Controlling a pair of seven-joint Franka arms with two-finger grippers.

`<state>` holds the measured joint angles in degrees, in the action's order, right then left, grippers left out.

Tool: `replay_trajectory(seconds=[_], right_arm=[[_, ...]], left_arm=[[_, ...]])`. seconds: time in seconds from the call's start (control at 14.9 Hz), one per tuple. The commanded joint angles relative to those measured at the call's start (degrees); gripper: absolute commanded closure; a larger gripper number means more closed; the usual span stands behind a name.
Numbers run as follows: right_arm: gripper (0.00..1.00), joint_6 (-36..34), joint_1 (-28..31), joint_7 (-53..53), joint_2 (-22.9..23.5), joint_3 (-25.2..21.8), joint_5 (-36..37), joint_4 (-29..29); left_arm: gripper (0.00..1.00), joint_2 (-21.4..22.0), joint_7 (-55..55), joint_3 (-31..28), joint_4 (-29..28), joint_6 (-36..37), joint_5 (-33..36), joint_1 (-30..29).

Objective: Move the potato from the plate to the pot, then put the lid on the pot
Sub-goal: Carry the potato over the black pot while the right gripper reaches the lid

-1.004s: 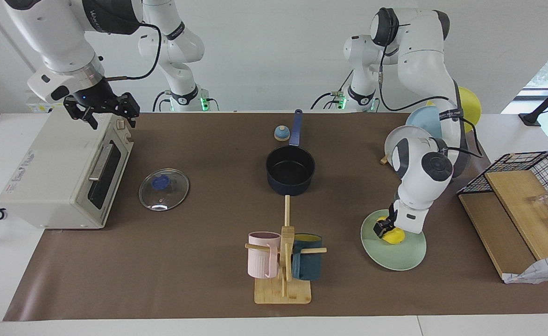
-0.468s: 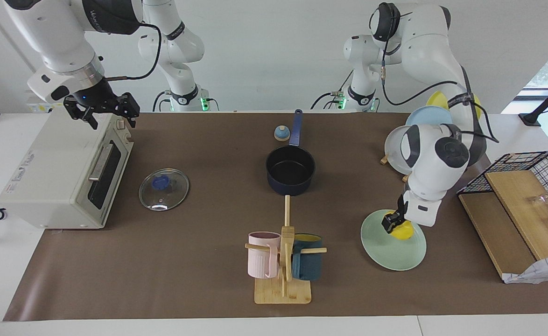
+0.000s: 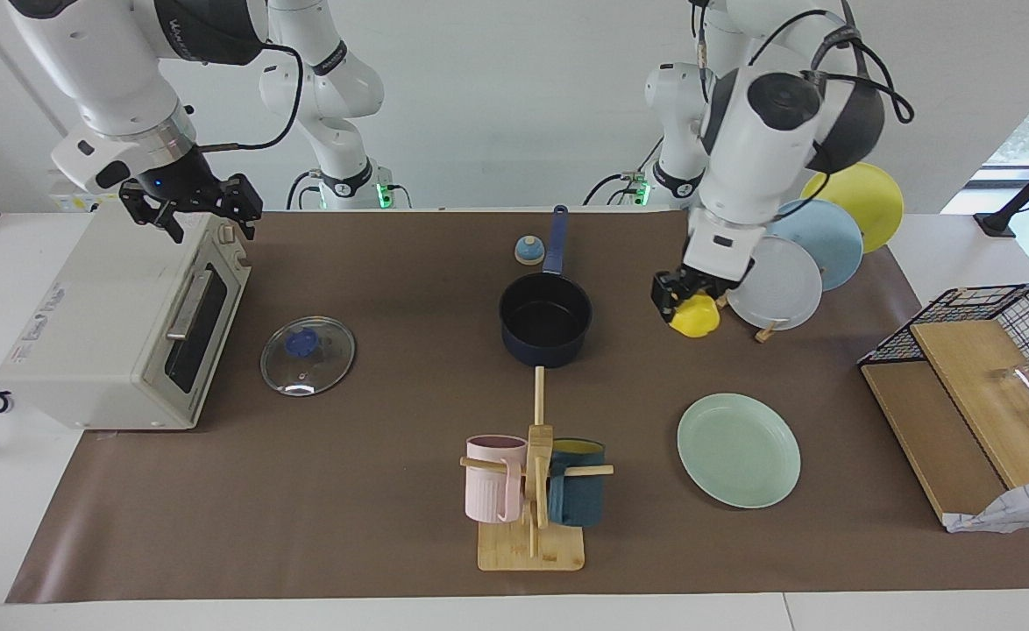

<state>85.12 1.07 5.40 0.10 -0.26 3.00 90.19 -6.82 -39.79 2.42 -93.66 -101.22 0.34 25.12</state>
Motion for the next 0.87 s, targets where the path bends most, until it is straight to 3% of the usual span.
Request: replay_trajectory(seconds=[0.0, 0.2, 0.47, 0.67, 0.8], right_arm=[[0.0, -0.83, 0.08, -0.39, -0.19, -0.17, -0.89, -0.01], [0.0, -0.83, 0.08, -0.39, -0.19, -0.17, -0.89, -0.01], [0.0, -1.27, 0.08, -0.39, -0.27, -0.17, -0.89, -0.01], [0.0, -1.02, 0.08, 1.28, -0.36, -0.09, -0.89, 0.6], [0.0, 3.19, 0.08, 1.55, -0.36, -0.09, -2.72, 1.39]], left_arm=[[1.0, 6.37, -4.93, -1.01, -12.91, -7.2, -0.78, 6.85], [1.0, 6.56, -9.15, -1.1, -21.02, -18.46, -0.78, 13.27], [1.0, 0.77, -8.65, -1.19, -23.23, -26.73, -0.69, 15.75], [1.0, -1.17, -6.71, -1.19, -24.02, -27.8, -0.6, 16.97], [1.0, -2.31, -6.54, -1.27, -24.2, -27.89, -0.43, 17.77]])
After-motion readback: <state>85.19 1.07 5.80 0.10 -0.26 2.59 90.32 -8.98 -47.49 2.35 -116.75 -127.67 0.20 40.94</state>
